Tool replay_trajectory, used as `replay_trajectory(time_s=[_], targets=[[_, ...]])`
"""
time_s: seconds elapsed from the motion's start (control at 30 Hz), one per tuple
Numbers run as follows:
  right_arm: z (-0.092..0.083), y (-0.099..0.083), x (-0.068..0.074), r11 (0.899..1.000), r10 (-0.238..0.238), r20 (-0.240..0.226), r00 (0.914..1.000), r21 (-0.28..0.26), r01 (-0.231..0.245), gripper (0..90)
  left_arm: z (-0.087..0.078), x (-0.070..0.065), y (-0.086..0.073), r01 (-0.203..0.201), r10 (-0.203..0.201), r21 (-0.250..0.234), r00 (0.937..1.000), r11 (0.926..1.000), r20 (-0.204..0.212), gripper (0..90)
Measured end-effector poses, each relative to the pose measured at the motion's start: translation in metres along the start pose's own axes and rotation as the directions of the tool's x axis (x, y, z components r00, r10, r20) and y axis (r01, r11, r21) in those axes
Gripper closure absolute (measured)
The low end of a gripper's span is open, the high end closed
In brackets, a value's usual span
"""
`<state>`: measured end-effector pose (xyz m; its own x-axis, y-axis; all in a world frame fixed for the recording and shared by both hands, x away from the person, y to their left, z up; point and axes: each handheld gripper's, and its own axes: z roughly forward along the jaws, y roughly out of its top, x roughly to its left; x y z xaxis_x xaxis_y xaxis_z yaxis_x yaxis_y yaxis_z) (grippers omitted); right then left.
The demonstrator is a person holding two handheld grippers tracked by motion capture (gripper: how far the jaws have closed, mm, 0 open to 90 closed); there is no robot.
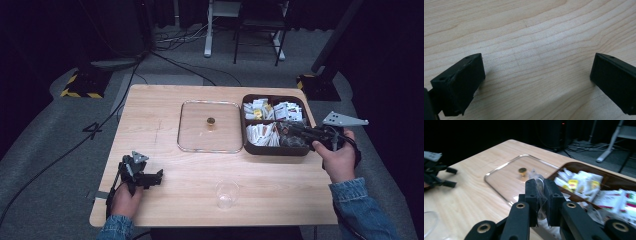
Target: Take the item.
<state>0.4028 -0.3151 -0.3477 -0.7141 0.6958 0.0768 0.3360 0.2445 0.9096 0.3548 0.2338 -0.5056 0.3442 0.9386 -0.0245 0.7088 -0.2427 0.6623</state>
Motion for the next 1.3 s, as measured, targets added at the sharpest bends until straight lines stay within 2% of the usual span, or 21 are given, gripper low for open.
replay_trajectory(time_s=[0.13, 0.33, 0.6, 0.63, 0.7, 0.97, 1.0, 1.17, 1.2, 1.23, 1.3], targets=[[0.003, 0.006, 0.017, 0.999, -0.031, -0.043, 0.9986, 0.006, 0.032, 82.3, 0.0, 0.0, 0.0, 0.0, 0.0, 0.0, 1.0, 1.0, -0.001, 0.0], [0.009, 0.012, 0.038, 0.999, -0.046, -0.099, 0.994, 0.012, 0.048, 82.3, 0.0, 0.0, 0.0, -0.003, 0.003, 0.0, 1.0, 1.0, 0.003, 0.0], [0.02, 0.014, 0.065, 0.996, -0.072, -0.18, 0.9809, 0.028, 0.079, 82.3, 0.0, 0.001, 0.0, -0.005, 0.005, -0.001, 1.0, 1.0, 0.006, 0.0], [0.02, 0.014, 0.065, 0.996, -0.072, -0.18, 0.9809, 0.028, 0.079, 82.3, 0.0, 0.001, 0.0, -0.005, 0.005, 0.0, 1.0, 1.0, 0.005, 0.0], [0.022, 0.016, 0.074, 0.996, -0.079, -0.208, 0.975, 0.029, 0.087, 82.3, 0.0, 0.001, 0.0, -0.004, 0.004, -0.001, 1.0, 1.0, 0.006, 0.0], [0.025, 0.016, 0.094, 0.995, -0.087, -0.255, 0.9631, 0.02, 0.096, 82.2, 0.001, 0.002, 0.001, -0.013, 0.013, -0.001, 0.9999, 0.9999, 0.01, 0.0], [0.026, 0.015, 0.099, 0.996, -0.083, -0.275, 0.958, 0.018, 0.092, 82.2, 0.001, 0.002, 0.001, -0.011, 0.011, -0.003, 0.9999, 0.9999, 0.009, 0.0], [0.03, 0.013, 0.112, 0.995, -0.088, -0.311, 0.9463, 0.026, 0.101, 82.2, 0.001, 0.002, 0.001, -0.012, 0.012, -0.003, 0.9999, 0.9999, 0.009, 0.0], [0.03, 0.013, 0.112, 0.995, -0.088, -0.311, 0.9463, 0.026, 0.101, 82.2, 0.001, 0.002, 0.001, -0.011, 0.011, -0.003, 0.9999, 0.9999, 0.009, 0.0], [0.031, 0.013, 0.116, 0.994, -0.09, -0.327, 0.9407, 0.023, 0.103, 82.2, 0.001, 0.002, 0.001, -0.011, 0.011, -0.003, 0.9999, 0.9999, 0.009, 0.0], [0.032, 0.013, 0.12, 0.994, -0.094, -0.339, 0.9359, 0.024, 0.108, 82.2, 0.001, 0.002, 0.001, -0.012, 0.012, -0.003, 0.9999, 0.9999, 0.009, 0.0]])
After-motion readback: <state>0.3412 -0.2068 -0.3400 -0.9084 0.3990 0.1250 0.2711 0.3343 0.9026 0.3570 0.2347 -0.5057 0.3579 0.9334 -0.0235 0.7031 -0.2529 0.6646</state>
